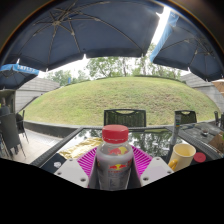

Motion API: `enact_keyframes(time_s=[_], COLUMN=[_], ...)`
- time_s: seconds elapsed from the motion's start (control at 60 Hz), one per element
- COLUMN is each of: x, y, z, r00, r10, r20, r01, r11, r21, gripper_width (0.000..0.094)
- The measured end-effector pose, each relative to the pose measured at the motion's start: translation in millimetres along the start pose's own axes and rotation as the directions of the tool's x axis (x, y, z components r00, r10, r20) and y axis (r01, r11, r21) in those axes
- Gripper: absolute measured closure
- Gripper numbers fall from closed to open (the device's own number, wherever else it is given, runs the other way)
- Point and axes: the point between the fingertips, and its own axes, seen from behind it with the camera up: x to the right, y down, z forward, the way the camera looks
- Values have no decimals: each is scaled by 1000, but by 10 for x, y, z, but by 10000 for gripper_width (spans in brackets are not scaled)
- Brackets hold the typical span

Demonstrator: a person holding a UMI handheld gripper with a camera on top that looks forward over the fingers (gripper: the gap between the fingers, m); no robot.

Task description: Pour water

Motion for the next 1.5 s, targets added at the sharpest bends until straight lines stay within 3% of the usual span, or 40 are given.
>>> enact_keyframes(time_s=[0.2,0.317,0.517,0.65,0.767,0.883,1.1,1.183,1.25,1.317,1.367,1.417,1.467,1.5], x=[-103,16,286,815,1085,1299,1586,1579,1572,1547,1662,1849,2204,2225], y=[21,0,-511,-770,-772,-717,-532,-513,-642,-1036,-1453,-1862,-2454,-2405], z=[22,40,3,20,66,126,109,106,9,-129,-315,-507,-819,-778], r00=[1000,1000,905,652,248,-121,-355,-312,-191,33,236,499,716,811], r10=[-24,23,407,733,939,962,913,932,961,950,897,770,602,498], r20=[-4,10,121,195,238,246,200,184,199,311,375,397,353,306], r01=[24,-23,-418,-754,-963,-986,-931,-945,-974,-992,-966,-864,-697,-585], r11=[999,999,905,653,265,-89,-326,-285,-162,70,260,479,640,706], r21=[49,47,82,68,-39,-140,-164,-158,-156,-107,-14,156,323,400], gripper_width=[575,586,585,586,586,588,574,573,575,572,573,573,573,573])
